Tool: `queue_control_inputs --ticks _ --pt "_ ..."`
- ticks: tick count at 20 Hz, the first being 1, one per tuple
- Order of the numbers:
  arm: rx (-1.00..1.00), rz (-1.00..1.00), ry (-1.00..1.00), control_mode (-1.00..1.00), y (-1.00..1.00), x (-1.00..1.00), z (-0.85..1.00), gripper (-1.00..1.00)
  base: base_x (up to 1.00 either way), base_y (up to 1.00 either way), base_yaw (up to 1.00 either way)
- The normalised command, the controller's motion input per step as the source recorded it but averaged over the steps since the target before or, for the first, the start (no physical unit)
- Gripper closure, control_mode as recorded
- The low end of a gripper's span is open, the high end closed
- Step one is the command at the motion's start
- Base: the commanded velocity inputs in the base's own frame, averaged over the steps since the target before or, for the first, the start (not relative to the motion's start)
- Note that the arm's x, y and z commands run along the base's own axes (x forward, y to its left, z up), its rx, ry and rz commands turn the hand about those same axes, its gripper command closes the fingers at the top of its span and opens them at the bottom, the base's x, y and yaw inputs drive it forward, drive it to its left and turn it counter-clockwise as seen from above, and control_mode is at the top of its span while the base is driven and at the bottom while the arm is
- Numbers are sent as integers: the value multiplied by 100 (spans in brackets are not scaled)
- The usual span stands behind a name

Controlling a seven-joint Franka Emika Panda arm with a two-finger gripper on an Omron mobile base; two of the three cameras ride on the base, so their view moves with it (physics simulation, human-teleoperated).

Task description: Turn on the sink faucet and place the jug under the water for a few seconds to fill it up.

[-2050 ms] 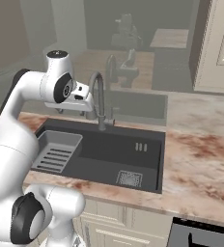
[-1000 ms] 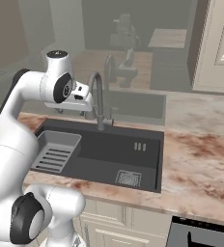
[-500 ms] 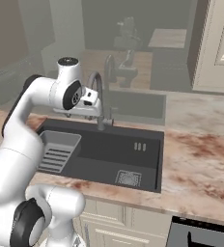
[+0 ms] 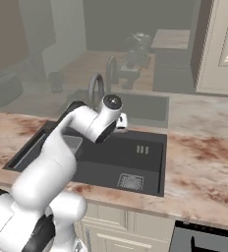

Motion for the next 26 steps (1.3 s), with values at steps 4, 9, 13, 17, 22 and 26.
queue_control_inputs --ticks 4,9,13,17,22,26 --pt "11 40 -40 -100 -57 38 -20 -100 0 0 0" --pt "11 52 -42 -100 -52 59 -15 -100 0 0 0" --pt "5 51 -19 -100 -18 77 -28 -100 0 0 0" --pt "0 26 -14 -100 0 83 -24 -100 0 0 0" --pt "0 7 -4 -100 3 70 -19 -100 0 0 0" --pt "0 3 0 -100 0 56 -24 -100 0 0 0"
